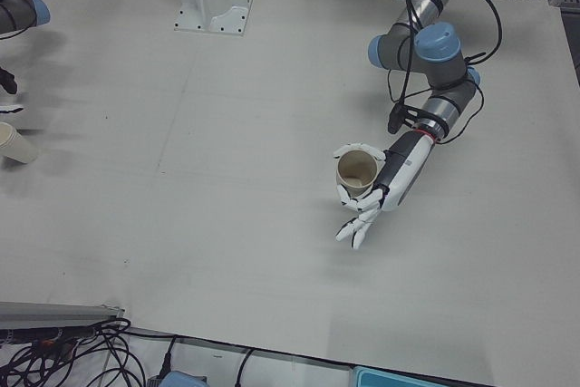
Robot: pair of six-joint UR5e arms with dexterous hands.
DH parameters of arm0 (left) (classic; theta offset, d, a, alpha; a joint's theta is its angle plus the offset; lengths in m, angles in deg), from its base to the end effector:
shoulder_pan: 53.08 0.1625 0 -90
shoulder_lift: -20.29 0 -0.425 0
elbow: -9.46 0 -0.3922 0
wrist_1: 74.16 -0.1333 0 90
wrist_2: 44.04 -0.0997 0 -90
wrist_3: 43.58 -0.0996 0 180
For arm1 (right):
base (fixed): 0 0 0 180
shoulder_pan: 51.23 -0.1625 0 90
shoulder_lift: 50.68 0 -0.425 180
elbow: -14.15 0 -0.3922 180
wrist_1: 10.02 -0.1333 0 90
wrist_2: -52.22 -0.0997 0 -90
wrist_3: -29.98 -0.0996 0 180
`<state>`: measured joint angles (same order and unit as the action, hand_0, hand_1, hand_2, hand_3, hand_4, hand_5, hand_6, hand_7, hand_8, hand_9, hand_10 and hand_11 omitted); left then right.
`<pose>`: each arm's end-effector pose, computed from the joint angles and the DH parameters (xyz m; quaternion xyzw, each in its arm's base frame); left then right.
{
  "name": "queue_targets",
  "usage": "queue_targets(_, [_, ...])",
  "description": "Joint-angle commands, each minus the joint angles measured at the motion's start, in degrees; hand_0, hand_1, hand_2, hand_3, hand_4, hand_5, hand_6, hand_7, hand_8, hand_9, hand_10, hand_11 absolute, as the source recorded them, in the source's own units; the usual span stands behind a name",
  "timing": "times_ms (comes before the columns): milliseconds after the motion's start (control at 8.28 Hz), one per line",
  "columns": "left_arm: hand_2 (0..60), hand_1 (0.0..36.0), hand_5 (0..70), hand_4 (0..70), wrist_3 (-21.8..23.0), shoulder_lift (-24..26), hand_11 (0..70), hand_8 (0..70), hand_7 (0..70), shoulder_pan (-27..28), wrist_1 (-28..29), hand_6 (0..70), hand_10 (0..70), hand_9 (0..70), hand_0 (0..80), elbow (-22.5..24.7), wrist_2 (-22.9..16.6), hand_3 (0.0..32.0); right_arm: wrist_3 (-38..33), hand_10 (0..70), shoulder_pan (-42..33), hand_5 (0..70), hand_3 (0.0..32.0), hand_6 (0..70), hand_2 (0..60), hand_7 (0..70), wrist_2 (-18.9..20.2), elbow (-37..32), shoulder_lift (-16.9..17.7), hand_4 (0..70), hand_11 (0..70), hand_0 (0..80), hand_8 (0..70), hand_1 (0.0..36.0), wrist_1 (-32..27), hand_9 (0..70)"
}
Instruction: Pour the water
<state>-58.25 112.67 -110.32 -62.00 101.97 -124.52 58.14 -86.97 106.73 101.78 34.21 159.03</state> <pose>0.1617 -0.5281 0.6202 -0.0773 0.7991 -0.5692 0.1772 -0.3202 -0.4659 0.6447 0.0143 -0.7721 0.6005 0.2074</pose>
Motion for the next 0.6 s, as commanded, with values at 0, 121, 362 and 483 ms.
queue_targets(0, [60.0, 36.0, 65.1, 29.3, 0.0, -0.6, 15.7, 0.9, 8.7, 0.0, 0.3, 9.5, 9.4, 0.3, 39.8, 0.0, 0.1, 0.0, 0.2, 0.0, 0.9, 0.9, 0.0, 0.0, 4.0, 0.0, -0.2, -0.2, -0.9, 0.0, 0.0, 48.7, 0.0, 15.7, 0.0, 0.0])
queue_targets(121, [60.0, 36.0, 65.0, 29.2, 0.0, -0.6, 15.8, 0.9, 8.6, -0.1, 0.3, 9.5, 9.5, 0.3, 39.7, 0.0, 0.1, 0.0, -0.1, 0.0, 0.8, 1.3, 0.0, 0.0, 4.8, 0.0, -1.0, -0.1, -1.2, 0.3, 0.0, 48.7, 0.0, 15.6, 0.1, 0.0])
queue_targets(362, [60.0, 36.0, 65.4, 29.3, 0.0, -0.6, 16.1, 0.9, 8.7, 0.0, 0.4, 9.7, 9.7, 0.3, 39.7, -0.3, 0.1, 0.0, -0.2, 0.0, 0.7, 2.8, 0.0, 0.0, 5.0, 0.0, -1.4, -0.1, -1.1, 2.5, 0.0, 49.1, 0.0, 16.1, 0.1, 0.0])
queue_targets(483, [60.0, 36.0, 65.3, 29.2, -0.1, -0.6, 16.0, 0.9, 8.7, 0.0, 0.5, 9.6, 9.6, 0.3, 39.6, -0.3, 0.1, 0.0, -0.2, 0.0, 0.4, 3.6, 0.0, 0.0, 4.9, 0.0, -1.4, -0.1, -1.1, 2.7, 0.0, 49.4, 0.0, 16.1, 0.1, 0.0])
